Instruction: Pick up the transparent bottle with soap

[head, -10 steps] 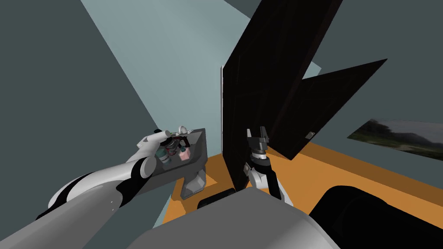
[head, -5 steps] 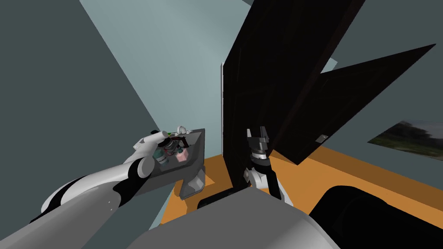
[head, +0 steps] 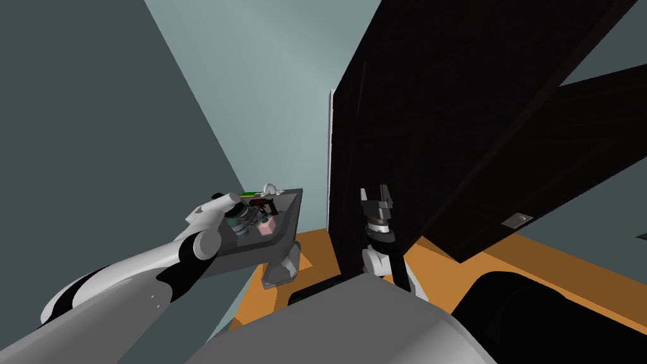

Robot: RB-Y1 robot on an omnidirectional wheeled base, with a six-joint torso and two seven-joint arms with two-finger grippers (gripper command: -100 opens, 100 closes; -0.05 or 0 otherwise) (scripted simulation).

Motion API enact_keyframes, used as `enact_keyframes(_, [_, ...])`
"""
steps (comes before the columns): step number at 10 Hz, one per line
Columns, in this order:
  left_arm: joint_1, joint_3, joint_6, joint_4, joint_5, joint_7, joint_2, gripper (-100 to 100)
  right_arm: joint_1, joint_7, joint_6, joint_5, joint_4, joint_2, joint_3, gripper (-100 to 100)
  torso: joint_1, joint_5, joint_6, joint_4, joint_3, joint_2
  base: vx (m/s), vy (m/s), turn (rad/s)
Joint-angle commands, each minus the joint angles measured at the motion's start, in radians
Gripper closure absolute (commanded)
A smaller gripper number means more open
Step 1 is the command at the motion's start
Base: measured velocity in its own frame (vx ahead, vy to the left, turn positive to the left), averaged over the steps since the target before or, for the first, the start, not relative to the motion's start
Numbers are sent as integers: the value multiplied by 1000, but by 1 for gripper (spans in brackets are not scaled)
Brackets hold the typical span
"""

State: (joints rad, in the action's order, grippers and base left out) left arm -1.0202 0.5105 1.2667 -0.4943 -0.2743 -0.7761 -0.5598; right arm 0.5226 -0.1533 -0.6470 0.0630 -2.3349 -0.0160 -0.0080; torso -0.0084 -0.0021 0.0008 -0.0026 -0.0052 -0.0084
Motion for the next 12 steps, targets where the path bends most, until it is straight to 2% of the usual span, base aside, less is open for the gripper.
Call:
enact_keyframes(1, [-3,9,-1,9,0,-50,-3,-100,0,0,0,0,0,0,0,0,0,0,0,0,0,0,49,-97,-18])
enact_keyframes(2, [-3,9,-1,9,0,-60,-3,-100,0,0,0,0,0,0,0,0,2,0,0,0,0,1,21,-36,-27])
enact_keyframes(3, [2,58,7,20,3,-99,-15,-100,0,0,0,0,0,0,0,0,6,1,0,0,1,2,69,-123,359])
enact_keyframes(5, [2,62,7,20,3,-153,-15,-100,0,0,0,0,0,0,0,0,-1,0,0,0,0,0,52,-137,95])
enact_keyframes(6, [8,109,15,31,5,-185,-26,-100,0,0,0,0,0,0,0,0,2,0,1,0,1,1,54,-157,288])
enact_keyframes(8, [8,115,15,31,5,-242,-26,-100,0,0,0,0,0,0,0,0,-2,-1,0,0,0,0,57,-140,111])
enact_keyframes(9, [8,112,15,32,5,-221,-27,-100,0,0,0,0,0,0,0,0,2,0,1,0,0,1,13,-24,-16])
enact_keyframes(10, [7,113,15,32,5,-227,-26,100,0,0,0,0,0,0,0,0,7,1,0,0,1,2,3,-8,6])
enact_keyframes(12, [7,113,15,32,5,-227,-26,100,0,0,0,0,0,0,0,0,9,2,1,0,1,3,1,-1,-5])
